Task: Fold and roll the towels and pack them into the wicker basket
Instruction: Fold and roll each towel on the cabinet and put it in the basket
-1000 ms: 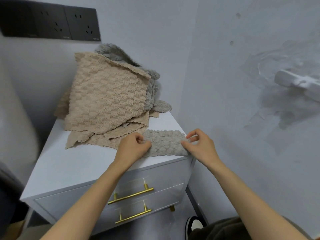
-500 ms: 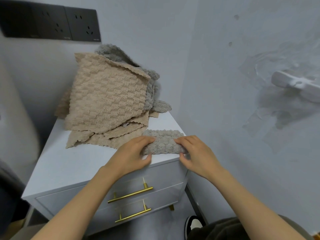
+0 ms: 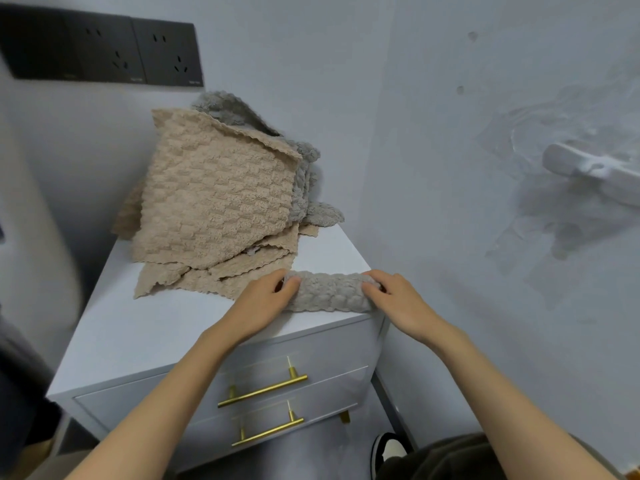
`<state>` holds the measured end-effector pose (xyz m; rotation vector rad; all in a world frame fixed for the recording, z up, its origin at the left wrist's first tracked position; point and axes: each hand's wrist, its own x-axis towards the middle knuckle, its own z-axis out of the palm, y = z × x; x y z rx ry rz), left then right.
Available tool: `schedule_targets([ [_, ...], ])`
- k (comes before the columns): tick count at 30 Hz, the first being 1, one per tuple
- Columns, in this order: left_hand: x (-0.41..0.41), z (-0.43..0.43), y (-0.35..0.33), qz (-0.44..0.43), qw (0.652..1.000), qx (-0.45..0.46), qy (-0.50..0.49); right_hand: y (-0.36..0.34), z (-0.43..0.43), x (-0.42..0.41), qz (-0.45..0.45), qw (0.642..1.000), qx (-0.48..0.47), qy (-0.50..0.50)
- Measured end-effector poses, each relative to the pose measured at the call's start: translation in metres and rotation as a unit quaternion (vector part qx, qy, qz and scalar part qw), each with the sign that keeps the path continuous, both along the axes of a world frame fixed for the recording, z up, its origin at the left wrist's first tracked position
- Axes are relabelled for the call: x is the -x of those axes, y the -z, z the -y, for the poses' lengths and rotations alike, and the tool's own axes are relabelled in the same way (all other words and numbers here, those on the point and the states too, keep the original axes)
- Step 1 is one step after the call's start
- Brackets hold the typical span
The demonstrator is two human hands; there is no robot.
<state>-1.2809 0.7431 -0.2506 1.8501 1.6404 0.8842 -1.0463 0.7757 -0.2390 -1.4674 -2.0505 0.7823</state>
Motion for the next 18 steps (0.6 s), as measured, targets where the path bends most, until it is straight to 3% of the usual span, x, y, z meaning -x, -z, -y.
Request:
schedule_targets([
  [9, -0.012, -0.012, 0.003, -0.156, 0.985, -0.001, -0.074, -0.016, -0.016, 0.015, 0.147, 0.987, 0.070, 0.010],
  [18, -0.006, -0.010, -0.006, -0.107, 0.992, 0.061, -0.008, -0.020, -0.027, 0.016, 0.141, 0.978, 0.152, 0.020],
])
